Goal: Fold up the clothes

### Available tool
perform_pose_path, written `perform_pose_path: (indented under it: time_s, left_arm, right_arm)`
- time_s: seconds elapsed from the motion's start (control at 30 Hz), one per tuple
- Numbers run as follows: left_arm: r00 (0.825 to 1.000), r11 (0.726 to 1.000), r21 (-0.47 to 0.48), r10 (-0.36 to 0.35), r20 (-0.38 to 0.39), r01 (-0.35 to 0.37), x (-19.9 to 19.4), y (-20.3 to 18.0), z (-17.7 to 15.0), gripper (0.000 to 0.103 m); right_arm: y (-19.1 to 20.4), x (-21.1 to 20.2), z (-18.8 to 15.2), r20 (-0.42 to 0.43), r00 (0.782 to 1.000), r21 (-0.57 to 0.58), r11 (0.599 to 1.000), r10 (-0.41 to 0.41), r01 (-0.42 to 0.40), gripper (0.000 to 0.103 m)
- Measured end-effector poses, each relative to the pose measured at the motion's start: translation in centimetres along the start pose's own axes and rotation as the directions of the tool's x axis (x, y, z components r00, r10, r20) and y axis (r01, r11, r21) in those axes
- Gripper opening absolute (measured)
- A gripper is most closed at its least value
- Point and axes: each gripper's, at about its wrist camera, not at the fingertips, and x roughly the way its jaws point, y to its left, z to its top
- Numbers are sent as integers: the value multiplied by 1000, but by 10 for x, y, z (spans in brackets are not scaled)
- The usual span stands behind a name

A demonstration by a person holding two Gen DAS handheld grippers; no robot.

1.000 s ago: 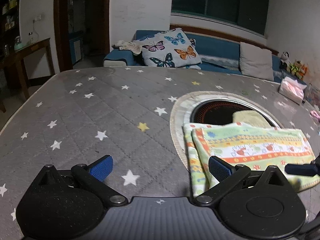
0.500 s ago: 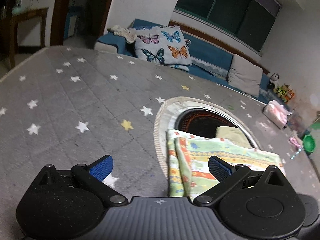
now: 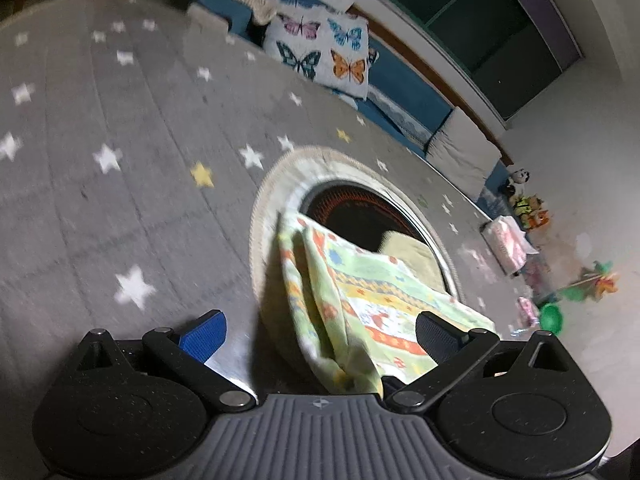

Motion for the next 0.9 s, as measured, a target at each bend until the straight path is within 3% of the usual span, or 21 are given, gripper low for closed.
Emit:
perform_pose_path:
  time_s: [0.13, 0.23, 0.3, 0.37, 0.43, 0.63, 0.77, 0.9]
  left_arm:
    - [998, 997, -54, -47, -31, 45, 9, -2, -3, 84]
    - [996, 995, -76, -74, -50, 70, 17, -3, -4, 63]
    - [994, 993, -91, -86, -60, 80, 22, -2, -6, 40]
    - [993, 990, -113, -92, -69, 84, 28, 2, -8, 24]
    - [993, 990, -121, -87, -75, 78, 31, 4, -9, 17]
    - [995, 993, -104, -64, -75, 56, 34, 3, -10, 13]
    - [996, 994, -99, -61, -71, 54, 34, 3, -11, 14]
    - [996, 994, -100, -60, -69, 53, 33, 3, -12, 14]
  right_arm:
    - [-4, -6, -1, 12, 1000, 12, 1000, 10, -10, 9]
    - [-5, -11, -3, 18, 1000, 12, 1000, 19, -19, 8]
    - [-5, -14, -4, 24, 999, 13, 1000, 25, -25, 8]
    - [-5, -16, -5, 28, 999, 14, 999, 31, -32, 8]
    - [-6, -19, -7, 26, 999, 23, 999, 39, -40, 8]
    - [-29, -38, -20, 34, 999, 109, 993, 36, -39, 11]
    - [-61, -47, -36, 1, 999, 180, 982, -52, 51, 11]
    - [-110, -46, -59, -60, 986, 290, 943, -153, 164, 11]
